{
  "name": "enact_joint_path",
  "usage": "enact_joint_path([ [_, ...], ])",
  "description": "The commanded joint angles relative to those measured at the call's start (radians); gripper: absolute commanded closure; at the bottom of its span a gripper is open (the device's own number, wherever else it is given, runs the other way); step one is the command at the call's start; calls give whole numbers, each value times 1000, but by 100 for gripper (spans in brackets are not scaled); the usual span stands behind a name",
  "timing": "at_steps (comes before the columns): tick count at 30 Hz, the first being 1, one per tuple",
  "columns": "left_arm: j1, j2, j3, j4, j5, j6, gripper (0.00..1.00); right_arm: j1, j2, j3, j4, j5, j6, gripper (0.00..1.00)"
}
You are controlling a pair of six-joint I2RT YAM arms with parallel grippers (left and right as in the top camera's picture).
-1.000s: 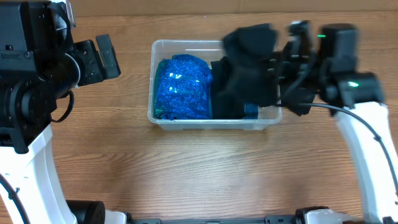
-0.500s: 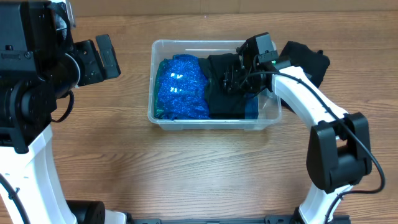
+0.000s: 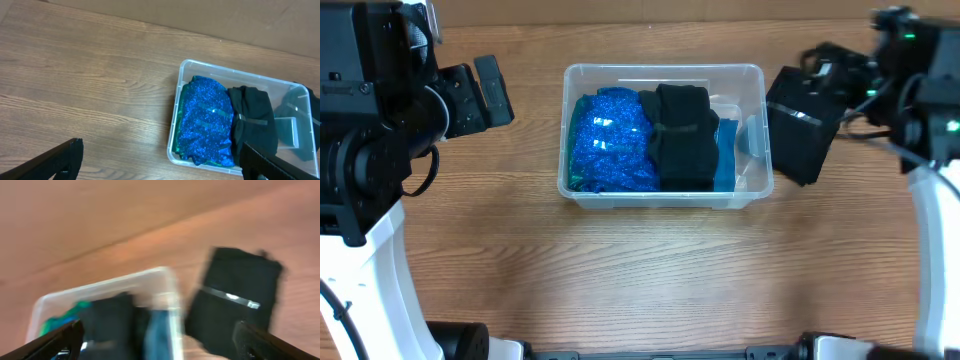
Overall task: Pack container
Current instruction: 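Grasp the second black clothing item with the right gripper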
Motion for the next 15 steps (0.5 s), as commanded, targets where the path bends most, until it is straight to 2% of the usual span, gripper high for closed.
enact_joint_path([
  [1, -1, 2, -2, 4, -11, 27, 0, -144, 149, -43, -13, -21, -10, 0],
  [5, -1, 2, -2, 4, -11, 27, 0, -233, 346, -43, 17, -64, -11, 0],
  [9, -1, 2, -2, 4, -11, 27, 0, -236, 525, -43, 85, -75, -11, 0],
  [12, -1, 2, -2, 4, -11, 27, 0, -223, 620, -43, 151, -175, -11, 0],
  [15, -1, 2, -2, 4, -11, 27, 0, -200, 677, -43, 207, -204, -10, 7],
])
